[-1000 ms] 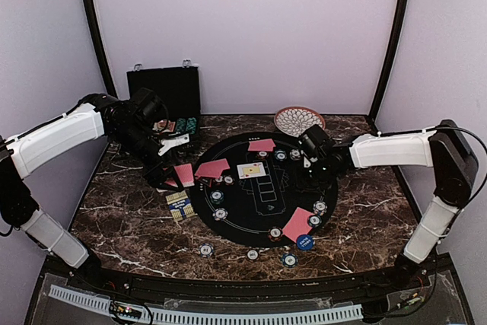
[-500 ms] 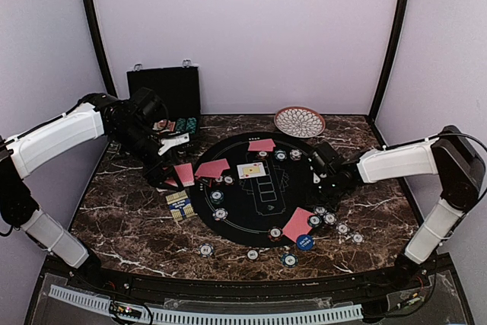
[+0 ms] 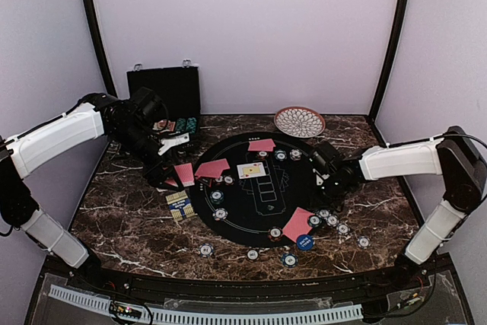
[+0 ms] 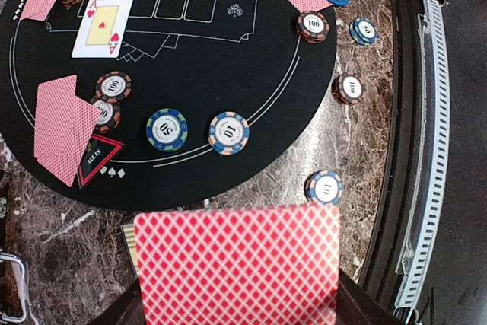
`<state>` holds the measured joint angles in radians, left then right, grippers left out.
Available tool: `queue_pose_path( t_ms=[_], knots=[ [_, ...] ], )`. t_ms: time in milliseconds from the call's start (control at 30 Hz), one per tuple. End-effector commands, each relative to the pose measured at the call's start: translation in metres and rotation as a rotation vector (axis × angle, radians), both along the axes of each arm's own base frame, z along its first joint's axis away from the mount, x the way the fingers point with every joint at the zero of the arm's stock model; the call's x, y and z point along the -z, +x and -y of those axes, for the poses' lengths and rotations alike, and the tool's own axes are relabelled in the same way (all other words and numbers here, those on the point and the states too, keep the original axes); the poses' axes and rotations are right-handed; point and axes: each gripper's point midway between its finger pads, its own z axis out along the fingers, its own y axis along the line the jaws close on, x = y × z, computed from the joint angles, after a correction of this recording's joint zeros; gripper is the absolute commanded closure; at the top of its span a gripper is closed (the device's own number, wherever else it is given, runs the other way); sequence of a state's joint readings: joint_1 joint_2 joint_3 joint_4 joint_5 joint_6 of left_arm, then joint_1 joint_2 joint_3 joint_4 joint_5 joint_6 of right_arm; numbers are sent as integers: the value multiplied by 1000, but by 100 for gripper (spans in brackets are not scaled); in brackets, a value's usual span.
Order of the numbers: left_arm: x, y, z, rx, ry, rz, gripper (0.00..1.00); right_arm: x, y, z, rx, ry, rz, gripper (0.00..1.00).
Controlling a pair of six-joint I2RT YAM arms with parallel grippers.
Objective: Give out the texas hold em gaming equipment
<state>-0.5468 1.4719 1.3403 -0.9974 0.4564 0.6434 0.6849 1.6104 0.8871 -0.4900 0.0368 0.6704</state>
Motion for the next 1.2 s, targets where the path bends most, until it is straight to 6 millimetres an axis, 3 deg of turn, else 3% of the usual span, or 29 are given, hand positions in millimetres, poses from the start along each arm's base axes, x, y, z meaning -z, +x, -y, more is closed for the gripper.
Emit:
queue_pose_path(
  t_ms=[0, 100, 233, 300, 367, 500, 667, 800, 933, 1167],
  knots=[
    [-12, -7, -1, 20, -34, 7, 100, 11, -25, 18, 9, -39, -92, 69],
    [-13, -7, 0, 21, -36, 8, 100, -7, -19, 16, 24, -12, -45, 69],
    [-15, -6, 0, 19, -41, 14, 100, -61, 8, -8, 46, 115, 82, 61],
    [-15, -6, 1, 17, -44, 12, 100, -91, 20, -33, 39, 238, 136, 56],
    [-15, -6, 2, 20, -47, 8, 100, -118, 27, -64, 19, 373, 173, 43],
    [-14, -6, 3, 25, -48, 5, 100, -153, 28, -131, -52, 629, 162, 27],
    [-14, -5, 4, 32, -54, 9, 100, -177, 18, -208, -163, 881, 55, 20],
    [-14, -7, 5, 41, -60, 13, 100, -187, 10, -252, -240, 968, -8, 16],
    [-14, -7, 5, 41, -60, 8, 100, -197, 1, -280, -285, 1070, -61, 15],
    [-13, -6, 6, 42, -63, 8, 100, -198, -14, -307, -353, 1127, -135, 15]
  ],
)
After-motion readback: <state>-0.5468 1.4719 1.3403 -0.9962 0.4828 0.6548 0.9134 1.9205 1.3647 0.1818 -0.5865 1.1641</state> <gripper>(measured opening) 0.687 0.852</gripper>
